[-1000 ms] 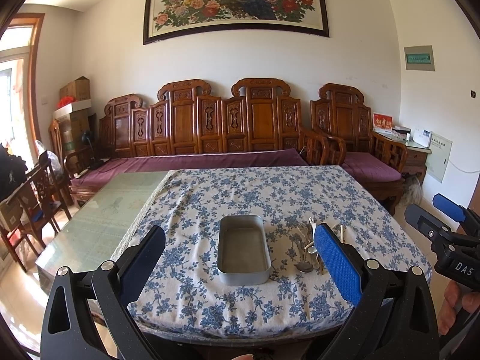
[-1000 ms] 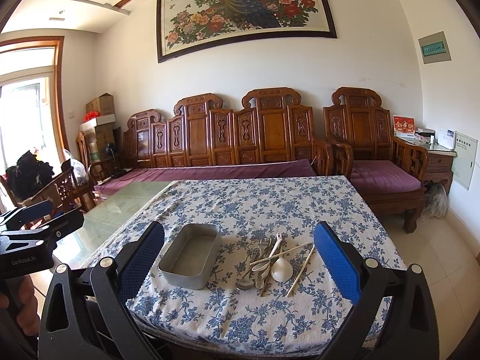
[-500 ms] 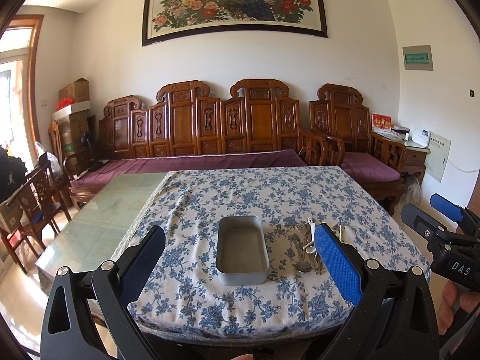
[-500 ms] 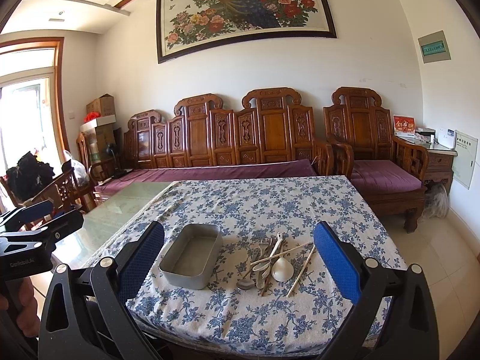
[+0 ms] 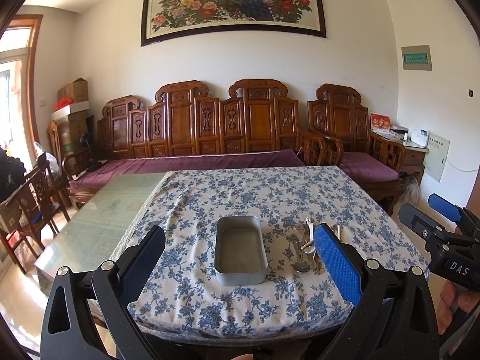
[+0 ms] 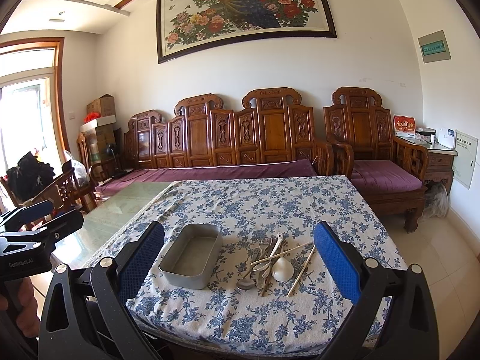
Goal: Organize utensils
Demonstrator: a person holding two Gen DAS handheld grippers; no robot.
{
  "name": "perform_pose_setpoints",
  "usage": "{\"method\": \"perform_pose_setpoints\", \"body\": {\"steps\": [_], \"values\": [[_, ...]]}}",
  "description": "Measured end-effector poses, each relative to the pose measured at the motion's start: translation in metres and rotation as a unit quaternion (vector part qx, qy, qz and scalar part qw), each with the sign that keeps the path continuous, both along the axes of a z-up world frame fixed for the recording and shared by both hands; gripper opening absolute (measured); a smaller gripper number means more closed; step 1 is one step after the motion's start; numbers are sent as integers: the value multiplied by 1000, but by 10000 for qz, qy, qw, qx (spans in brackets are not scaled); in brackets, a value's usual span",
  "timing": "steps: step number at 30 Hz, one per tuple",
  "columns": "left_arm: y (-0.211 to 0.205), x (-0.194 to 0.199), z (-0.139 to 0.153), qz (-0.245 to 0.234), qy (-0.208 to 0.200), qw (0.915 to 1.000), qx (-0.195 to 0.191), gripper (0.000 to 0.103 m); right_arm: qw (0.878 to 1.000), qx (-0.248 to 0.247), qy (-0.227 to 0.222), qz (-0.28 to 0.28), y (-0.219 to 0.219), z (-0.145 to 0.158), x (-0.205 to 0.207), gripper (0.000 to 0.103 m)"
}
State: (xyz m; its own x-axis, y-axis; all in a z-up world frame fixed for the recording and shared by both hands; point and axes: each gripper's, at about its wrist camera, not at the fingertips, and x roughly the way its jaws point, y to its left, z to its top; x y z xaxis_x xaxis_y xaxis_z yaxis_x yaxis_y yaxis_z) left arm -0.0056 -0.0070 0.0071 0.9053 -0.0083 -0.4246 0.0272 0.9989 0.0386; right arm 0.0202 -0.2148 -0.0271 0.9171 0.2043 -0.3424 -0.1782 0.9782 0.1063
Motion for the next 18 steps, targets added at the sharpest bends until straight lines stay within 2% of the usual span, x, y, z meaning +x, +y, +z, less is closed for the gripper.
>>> {"method": "perform_pose_setpoints", "body": {"steps": [8, 14, 18], "values": [[-3, 15, -13, -62, 239, 9997, -11, 96, 9999, 3, 143, -24, 1, -6, 9, 100], [-6, 37, -40, -211, 574, 9981, -25, 96, 9992, -9, 389, -92, -14, -29, 30, 100], [-11, 56, -55, -379, 780, 9962, 38, 96, 9983, 1, 572, -93, -22, -49, 49, 97]]}}
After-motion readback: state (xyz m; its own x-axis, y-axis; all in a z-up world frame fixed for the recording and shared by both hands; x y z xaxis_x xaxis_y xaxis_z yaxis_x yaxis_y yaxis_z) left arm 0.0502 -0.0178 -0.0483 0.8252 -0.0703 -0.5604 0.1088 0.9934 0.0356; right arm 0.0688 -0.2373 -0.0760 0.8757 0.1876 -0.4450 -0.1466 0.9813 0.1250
